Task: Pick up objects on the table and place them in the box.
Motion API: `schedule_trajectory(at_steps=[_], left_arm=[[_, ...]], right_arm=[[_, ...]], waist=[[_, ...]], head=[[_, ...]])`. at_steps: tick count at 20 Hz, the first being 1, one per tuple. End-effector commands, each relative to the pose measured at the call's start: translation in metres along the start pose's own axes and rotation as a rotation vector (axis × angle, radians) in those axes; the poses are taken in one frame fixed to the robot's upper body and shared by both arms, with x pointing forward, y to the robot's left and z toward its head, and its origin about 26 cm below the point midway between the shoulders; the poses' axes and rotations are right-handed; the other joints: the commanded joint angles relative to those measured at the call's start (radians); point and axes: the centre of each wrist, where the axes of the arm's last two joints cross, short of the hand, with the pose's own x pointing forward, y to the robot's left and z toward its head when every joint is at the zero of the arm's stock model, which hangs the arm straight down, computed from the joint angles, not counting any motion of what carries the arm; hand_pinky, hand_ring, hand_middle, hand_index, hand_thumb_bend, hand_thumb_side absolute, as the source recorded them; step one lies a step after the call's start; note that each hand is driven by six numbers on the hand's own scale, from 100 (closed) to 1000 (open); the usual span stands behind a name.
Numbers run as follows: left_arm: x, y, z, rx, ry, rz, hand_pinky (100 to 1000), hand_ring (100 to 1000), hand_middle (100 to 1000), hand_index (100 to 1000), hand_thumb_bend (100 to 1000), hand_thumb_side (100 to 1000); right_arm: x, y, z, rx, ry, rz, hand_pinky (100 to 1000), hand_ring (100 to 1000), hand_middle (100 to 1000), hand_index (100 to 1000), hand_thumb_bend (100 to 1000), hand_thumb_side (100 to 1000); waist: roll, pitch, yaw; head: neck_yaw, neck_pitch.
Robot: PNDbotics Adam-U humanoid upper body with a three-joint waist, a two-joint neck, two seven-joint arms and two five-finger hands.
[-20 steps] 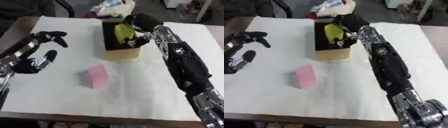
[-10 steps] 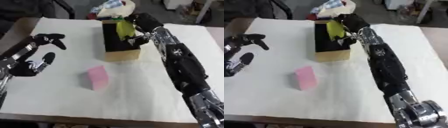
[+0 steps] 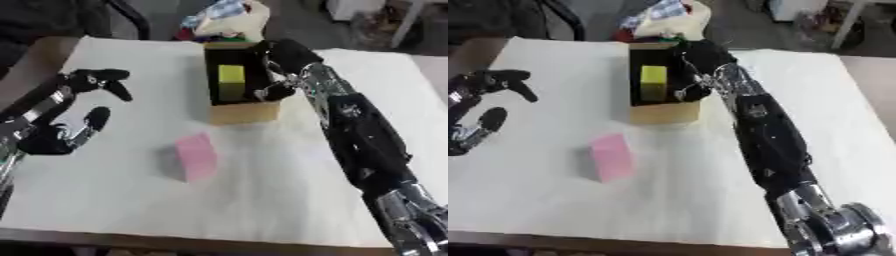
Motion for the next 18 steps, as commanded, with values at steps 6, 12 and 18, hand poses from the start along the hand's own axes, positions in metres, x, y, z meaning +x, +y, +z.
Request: schedule_trajectory(at_steps=[6,12,18], left_arm=[[0.004,0.014,0.001,-0.005,-0.008,-0.048,748,702,641,939,100,764],[0.006,0.022,0.0,-0.037,-0.012,-0.098,754,707,650,940,100,752],[0.009,0.033,-0.009,-0.113,-0.028,-0.193,766,726,677,943,100,735]], right_arm=[[-0.025,-0.044,0.01,-0.198,-0.091,0.013,848,828,861,977,221,446],[-0.042,-0.066,0.037,-0.334,-0.229,-0.023,835,830,868,977,188,469],[-0.046,-0.084,0.065,-0.412,-0.315,-0.089,828,830,869,975,168,481]], waist=[[0.007,-0.015,-0.022],[0.011,-0.012,-0.042],[0.016,-0.015,-0.07]], head=[[0.023,-0.011],[0.04,-0.011],[0.054,-0.007]])
